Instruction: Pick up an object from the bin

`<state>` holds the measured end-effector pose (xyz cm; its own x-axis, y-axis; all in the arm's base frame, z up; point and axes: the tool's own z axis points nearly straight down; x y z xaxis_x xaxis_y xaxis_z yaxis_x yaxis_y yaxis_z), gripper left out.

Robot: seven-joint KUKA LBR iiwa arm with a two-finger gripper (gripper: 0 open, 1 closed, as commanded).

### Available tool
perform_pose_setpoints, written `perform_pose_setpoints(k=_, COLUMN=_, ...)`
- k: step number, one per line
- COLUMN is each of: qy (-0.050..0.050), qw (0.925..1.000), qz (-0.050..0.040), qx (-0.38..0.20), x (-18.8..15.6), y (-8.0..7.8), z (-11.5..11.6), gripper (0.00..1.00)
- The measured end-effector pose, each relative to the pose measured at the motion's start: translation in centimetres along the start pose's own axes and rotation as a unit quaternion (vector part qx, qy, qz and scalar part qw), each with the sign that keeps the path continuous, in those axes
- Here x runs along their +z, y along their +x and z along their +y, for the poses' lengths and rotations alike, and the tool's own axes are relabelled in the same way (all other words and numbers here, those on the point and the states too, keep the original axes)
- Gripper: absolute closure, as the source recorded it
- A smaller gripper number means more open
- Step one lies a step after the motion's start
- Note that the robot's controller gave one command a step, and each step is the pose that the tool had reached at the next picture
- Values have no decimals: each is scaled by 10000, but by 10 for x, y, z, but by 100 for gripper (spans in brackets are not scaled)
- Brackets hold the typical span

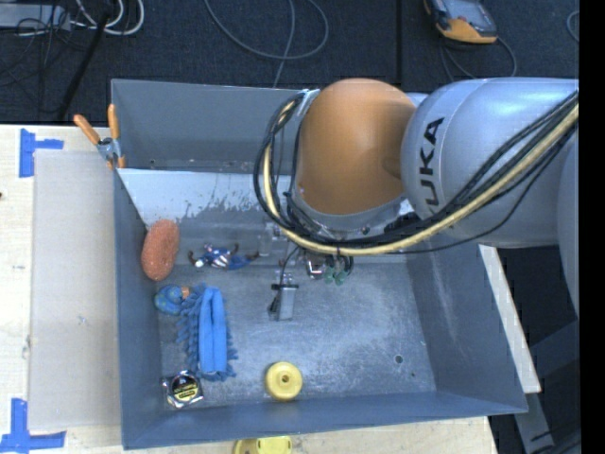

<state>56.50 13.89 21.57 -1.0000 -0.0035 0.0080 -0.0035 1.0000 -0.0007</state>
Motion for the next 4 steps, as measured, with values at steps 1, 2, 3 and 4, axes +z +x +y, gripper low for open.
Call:
perform_pose_setpoints(k=1, qy=-5, qw=10000, qz=-35, qx=20, x=-5, y=-1, z=-1, gripper=0)
perform_pose_setpoints(k=2, qy=-1, qw=9975, qz=-78, qx=-703, x=28, y=1, z=13, gripper=0)
perform_pose_setpoints(k=3, qy=7, qw=9686, qz=-28, qx=-2487, x=55, y=19, z=58, gripper=0)
perform_pose_setpoints(k=4, qy=7, qw=9493, qz=-44, qx=-3142, x=66, y=6, z=63, gripper=0)
